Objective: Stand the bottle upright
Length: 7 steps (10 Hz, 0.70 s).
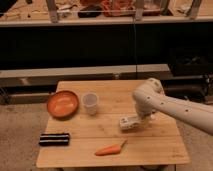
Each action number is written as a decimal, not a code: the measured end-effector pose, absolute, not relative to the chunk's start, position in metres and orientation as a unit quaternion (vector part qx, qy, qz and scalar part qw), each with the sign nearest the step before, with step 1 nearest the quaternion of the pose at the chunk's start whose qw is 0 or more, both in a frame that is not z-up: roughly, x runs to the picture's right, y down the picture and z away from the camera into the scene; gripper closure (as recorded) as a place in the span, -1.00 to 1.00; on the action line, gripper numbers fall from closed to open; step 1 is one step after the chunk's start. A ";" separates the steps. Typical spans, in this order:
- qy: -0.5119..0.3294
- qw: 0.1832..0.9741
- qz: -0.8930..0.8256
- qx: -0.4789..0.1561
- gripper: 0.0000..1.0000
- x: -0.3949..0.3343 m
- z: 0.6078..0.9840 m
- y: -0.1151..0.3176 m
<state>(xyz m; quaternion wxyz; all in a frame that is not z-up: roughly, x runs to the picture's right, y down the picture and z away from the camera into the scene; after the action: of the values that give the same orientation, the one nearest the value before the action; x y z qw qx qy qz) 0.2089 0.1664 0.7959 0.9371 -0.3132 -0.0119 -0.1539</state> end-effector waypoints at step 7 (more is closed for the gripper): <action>-0.181 0.760 -0.490 -0.385 -0.40 0.195 0.746 0.185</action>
<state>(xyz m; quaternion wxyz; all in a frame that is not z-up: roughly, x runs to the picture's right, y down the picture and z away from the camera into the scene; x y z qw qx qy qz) 0.1951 0.1853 0.7461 0.7604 -0.3854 -0.1813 -0.4903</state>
